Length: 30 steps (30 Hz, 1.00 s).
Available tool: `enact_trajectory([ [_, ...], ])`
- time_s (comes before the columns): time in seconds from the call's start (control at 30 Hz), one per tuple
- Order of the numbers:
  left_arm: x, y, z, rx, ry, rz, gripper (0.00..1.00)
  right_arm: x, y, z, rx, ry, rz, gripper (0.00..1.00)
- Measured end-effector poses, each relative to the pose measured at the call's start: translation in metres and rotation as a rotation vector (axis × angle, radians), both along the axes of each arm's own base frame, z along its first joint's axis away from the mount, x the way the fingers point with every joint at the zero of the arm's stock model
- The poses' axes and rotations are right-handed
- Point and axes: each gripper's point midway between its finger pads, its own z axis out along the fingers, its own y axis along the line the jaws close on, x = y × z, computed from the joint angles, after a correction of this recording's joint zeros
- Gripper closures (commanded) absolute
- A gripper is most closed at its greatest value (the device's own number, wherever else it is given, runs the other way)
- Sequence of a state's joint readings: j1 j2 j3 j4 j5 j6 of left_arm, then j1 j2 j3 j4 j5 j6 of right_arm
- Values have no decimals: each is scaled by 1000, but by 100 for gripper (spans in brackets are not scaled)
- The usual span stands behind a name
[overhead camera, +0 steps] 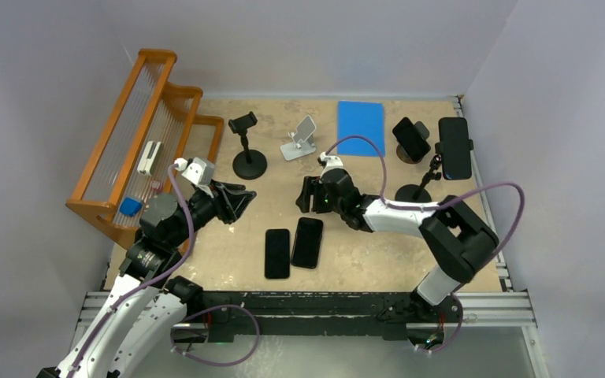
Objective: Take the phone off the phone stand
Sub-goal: Adjust the phone at the center of the board.
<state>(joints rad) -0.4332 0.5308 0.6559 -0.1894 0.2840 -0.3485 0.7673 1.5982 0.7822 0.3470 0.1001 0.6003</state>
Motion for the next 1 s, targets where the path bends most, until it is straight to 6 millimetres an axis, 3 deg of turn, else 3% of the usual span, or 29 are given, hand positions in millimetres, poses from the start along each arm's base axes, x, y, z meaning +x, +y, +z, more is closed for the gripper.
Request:
enact_trajectory([
  [0.27,0,0,0,0,0,0,63,-2,12,-30,-46,53,83,35],
  [0.53,0,0,0,-1,0,-1,63,-8,21,-27,-13,52,138,36],
  [0.77,0,-1,0,-1,1,-4,63,-34,28,-37,-6,86,211,37],
  [1.0,0,-1,-1,-3,11,-4,63,-48,38,-37,1,84,251,37],
])
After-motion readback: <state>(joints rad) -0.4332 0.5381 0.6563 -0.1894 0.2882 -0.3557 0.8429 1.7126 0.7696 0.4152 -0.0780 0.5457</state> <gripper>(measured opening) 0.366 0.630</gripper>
